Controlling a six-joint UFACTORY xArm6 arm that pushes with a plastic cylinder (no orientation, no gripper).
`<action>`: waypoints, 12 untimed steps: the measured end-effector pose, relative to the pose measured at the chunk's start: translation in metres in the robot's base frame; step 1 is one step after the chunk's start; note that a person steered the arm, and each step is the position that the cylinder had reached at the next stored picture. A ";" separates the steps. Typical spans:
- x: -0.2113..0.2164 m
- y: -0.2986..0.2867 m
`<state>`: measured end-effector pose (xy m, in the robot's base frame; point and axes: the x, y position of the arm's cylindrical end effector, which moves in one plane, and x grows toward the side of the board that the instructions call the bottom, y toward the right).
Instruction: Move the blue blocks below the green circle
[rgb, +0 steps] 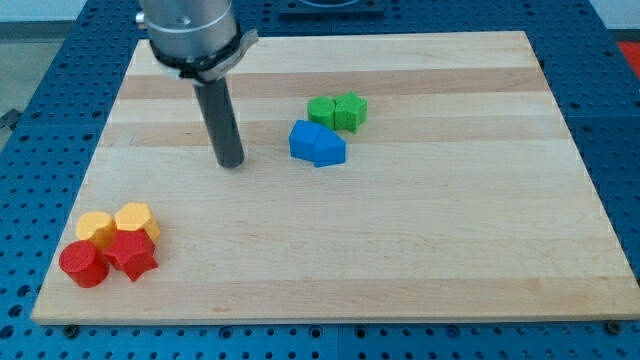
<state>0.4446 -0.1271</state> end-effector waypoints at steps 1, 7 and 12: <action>0.007 0.025; -0.003 0.116; -0.173 0.057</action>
<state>0.2713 -0.0699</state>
